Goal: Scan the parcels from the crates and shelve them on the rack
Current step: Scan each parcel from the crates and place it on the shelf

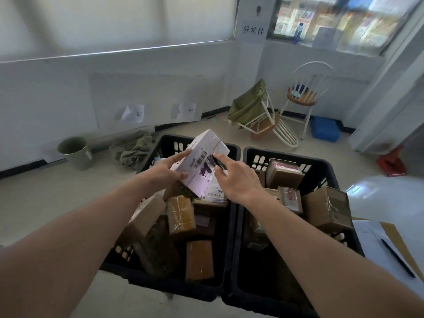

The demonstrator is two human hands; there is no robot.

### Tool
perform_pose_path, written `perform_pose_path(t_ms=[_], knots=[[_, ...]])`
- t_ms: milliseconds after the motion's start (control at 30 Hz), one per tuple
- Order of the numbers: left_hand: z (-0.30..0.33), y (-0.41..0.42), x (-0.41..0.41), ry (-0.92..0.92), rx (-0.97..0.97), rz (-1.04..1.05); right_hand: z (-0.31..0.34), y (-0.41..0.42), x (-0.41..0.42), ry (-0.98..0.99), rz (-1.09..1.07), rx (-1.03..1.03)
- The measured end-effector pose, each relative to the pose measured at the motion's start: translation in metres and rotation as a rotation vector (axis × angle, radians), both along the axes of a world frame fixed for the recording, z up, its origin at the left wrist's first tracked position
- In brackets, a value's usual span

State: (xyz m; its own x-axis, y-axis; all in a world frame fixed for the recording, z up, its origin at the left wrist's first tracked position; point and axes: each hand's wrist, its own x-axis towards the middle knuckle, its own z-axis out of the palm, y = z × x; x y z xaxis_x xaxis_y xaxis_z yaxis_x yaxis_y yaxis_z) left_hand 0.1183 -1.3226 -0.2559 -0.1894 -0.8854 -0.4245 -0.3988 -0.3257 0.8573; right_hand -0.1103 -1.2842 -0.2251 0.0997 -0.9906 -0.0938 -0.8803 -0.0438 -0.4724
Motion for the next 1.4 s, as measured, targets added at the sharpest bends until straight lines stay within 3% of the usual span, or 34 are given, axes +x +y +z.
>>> perform_pose_path(t_ms=[367,933,1167,1400], knots=[[0.08,0.005,0.035,-0.308,-0.41,-0.124,0.063,0.019,0.01,0.21,0.209,0.019],[0.118,0.092,-0.014,-0.322,-0.454,0.144,0.108,0.052,-0.064,0.299,0.498,0.056],[0.13,0.141,-0.028,-0.12,-0.427,0.383,0.097,0.061,-0.07,-0.063,0.491,-0.082],[0.157,0.219,-0.007,0.115,-0.395,0.467,0.107,0.081,-0.008,-0.747,0.326,-0.167]])
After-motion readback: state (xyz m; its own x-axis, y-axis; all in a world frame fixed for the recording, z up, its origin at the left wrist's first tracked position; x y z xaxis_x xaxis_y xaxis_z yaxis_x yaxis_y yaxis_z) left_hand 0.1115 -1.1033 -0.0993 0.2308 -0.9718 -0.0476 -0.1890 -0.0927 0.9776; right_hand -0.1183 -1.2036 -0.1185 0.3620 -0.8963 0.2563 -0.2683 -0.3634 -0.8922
